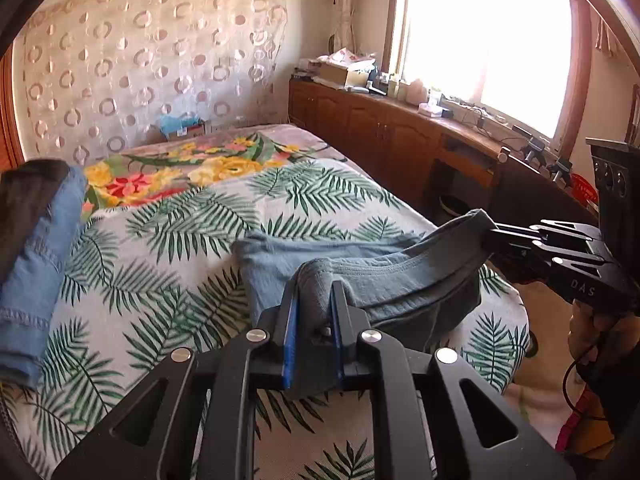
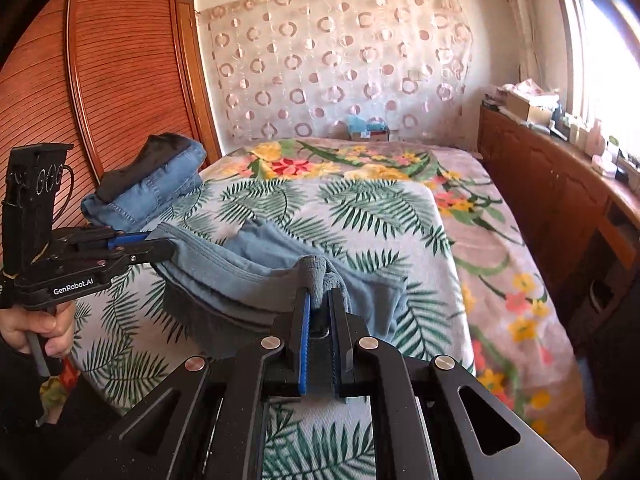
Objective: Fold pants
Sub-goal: 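Lift the hem with both grippers and fold it over toward the waistband, then lower the folded hem onto the shorts and open both grippers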
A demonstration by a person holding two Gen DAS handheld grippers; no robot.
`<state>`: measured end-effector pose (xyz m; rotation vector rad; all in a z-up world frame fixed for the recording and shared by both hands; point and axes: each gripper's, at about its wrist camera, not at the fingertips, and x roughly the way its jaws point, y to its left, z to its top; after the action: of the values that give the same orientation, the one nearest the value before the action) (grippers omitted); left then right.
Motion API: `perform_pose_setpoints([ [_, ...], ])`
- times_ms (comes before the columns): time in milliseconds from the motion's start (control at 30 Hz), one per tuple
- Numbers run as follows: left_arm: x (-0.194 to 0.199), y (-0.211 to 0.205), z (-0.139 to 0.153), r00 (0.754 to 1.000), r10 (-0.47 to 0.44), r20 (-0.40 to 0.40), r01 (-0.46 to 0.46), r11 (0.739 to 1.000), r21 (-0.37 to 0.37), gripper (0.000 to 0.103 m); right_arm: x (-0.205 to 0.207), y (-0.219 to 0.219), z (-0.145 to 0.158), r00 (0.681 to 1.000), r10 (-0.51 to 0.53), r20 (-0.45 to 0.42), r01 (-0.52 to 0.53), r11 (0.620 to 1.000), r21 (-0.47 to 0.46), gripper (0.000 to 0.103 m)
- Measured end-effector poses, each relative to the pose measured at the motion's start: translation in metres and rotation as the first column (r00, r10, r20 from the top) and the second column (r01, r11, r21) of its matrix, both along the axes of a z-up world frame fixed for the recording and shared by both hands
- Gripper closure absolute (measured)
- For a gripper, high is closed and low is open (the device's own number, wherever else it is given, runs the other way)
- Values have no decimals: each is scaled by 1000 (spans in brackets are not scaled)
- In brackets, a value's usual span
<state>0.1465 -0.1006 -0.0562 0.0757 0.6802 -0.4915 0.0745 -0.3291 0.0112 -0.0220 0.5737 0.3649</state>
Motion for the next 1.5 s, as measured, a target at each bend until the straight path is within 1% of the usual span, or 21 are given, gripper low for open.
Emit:
perform_pose_setpoints([
  [100, 7, 0, 4, 1000, 1, 10, -1, 1000, 3, 87, 7, 1, 1, 1000, -6, 7, 6, 1000, 5, 95],
  [167, 14, 0, 4, 1000, 4, 4, -4, 1000, 6, 87, 10, 1, -5, 1000, -9, 4, 9, 1000, 3, 95],
  [300, 28, -3, -12, 999, 0, -34, 1, 1000, 26, 87, 17, 4, -17, 1000, -15, -23, 14, 1000, -6, 95],
  [500, 36, -4, -35, 996, 18, -88, -13, 999, 47, 87, 33, 10, -32, 996, -17, -83, 16, 1000, -20, 95],
  [633, 39, -5, -40, 994, 26, -103, -20, 998, 51, 87, 45, 7, -29, 994, -22, -111, 21, 1000, -11, 95],
  [767, 35, -6, -40, 994, 29, -103, -22, 998, 62, 86, 43, 2, -25, 994, -26, -106, 29, 999, 24, 95],
  [800, 33, -7, -39, 994, 26, -102, -20, 998, 62, 84, 41, 1, -22, 995, -28, -100, 31, 999, 24, 94],
  [833, 32, -6, -38, 995, 24, -99, -18, 998, 64, 80, 38, 0, -23, 995, -29, -93, 31, 999, 22, 91],
  [900, 29, -6, -36, 996, 28, -90, -22, 997, 72, 72, 32, -1, -19, 997, -33, -74, 34, 999, 13, 91],
  [933, 29, -5, -35, 996, 32, -82, -26, 997, 75, 71, 29, -2, -19, 997, -38, -69, 39, 999, 7, 91],
  [967, 28, -4, -34, 996, 33, -78, -27, 997, 73, 69, 26, -3, -20, 997, -43, -66, 43, 999, 5, 91],
  [1100, 23, 3, -32, 996, 28, -84, -23, 998, 56, 56, 15, -8, -20, 997, -38, -63, 39, 999, 14, 90],
  [1167, 19, 2, -34, 996, 17, -87, -12, 998, 62, 55, 11, -8, -24, 997, -31, -74, 31, 1000, 2, 90],
  [1233, 17, 1, -38, 996, 10, -93, -2, 996, 84, 50, 11, -7, -29, 996, -21, -90, 20, 1000, -12, 89],
  [1267, 17, 1, -41, 995, 8, -96, 1, 996, 93, 48, 11, -6, -32, 995, -17, -99, 16, 1000, -19, 87],
  [1300, 19, 0, -45, 995, 9, -103, 2, 994, 107, 46, 13, -5, -34, 994, -15, -111, 13, 1000, -24, 84],
  [1333, 20, 0, -48, 994, 12, -111, 0, 993, 115, 43, 16, -4, -37, 992, -15, -126, 11, 1000, -26, 79],
  [1367, 23, 0, -52, 992, 19, -122, -4, 992, 123, 38, 18, -3, -40, 990, -13, -139, 10, 1000, -24, 77],
  [1400, 25, 1, -54, 991, 22, -130, -6, 992, 125, 28, 20, -3, -41, 989, -11, -145, 8, 1000, -21, 75],
  [1433, 26, 2, -56, 991, 22, -135, -5, 992, 125, 26, 21, -2, -42, 989, -7, -148, 5, 1000, -20, 74],
  [1500, 27, 1, -59, 990, 21, -143, -2, 991, 132, 26, 24, 0, -44, 988, -3, -154, -2, 1000, -26, 71],
])
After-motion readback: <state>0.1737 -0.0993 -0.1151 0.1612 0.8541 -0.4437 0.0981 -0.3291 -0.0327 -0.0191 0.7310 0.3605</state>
